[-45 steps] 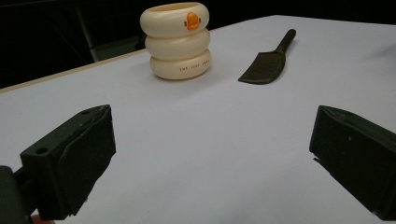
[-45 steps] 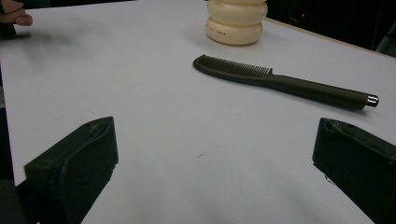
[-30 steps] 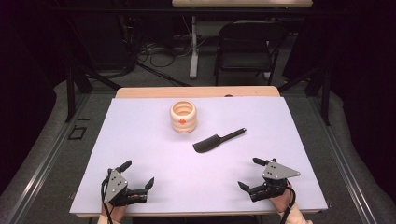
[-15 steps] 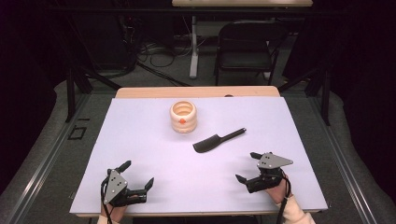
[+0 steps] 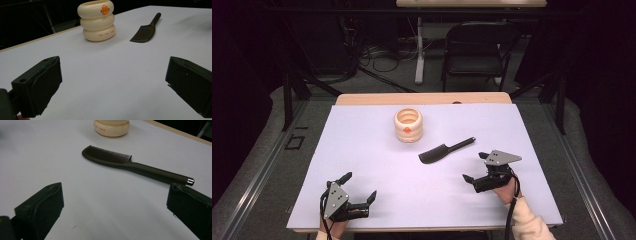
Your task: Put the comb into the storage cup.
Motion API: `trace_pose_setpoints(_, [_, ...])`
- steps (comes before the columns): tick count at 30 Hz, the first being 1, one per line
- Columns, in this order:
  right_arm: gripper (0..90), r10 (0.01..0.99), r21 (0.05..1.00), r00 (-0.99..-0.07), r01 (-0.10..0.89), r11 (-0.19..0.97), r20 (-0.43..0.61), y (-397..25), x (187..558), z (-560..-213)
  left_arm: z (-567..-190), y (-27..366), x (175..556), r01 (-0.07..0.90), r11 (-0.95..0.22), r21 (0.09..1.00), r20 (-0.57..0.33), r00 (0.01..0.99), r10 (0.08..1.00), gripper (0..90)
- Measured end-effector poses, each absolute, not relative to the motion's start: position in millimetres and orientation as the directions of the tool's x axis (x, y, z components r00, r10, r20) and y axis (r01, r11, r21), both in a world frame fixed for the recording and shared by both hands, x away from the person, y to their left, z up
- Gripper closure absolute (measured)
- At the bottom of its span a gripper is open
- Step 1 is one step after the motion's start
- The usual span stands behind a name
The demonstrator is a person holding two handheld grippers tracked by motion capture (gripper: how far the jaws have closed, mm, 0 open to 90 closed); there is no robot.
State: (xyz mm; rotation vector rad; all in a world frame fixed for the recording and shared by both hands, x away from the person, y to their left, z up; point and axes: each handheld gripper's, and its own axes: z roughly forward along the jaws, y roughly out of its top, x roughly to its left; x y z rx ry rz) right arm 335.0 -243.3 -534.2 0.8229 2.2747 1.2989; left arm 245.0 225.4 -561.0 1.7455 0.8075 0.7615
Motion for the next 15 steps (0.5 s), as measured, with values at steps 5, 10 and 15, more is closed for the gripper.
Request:
trace_pose_setpoints(5, [0.6, 0.662, 0.861, -0.748, 0.304, 0.409, -0.05, -239.9, 344.8, -532.6, -561.2, 225.3, 245.0, 0.162, -0.256, 0.953, 0.119, 0.575, 0.809, 0.6])
trace_pose_setpoints(10, [0.7, 0.662, 0.858, -0.748, 0.306, 0.413, -0.052, -236.3, 353.9, -530.4, -561.3, 225.6, 245.0, 0.162, -0.251, 0.954, 0.117, 0.573, 0.811, 0.6])
trace_pose_setpoints(15, [0.6, 0.665, 0.855, -0.745, 0.313, 0.413, -0.049, -234.0, 361.6, -529.3, -561.4, 225.8, 245.1, 0.161, -0.252, 0.954, 0.117, 0.573, 0.811, 0.6])
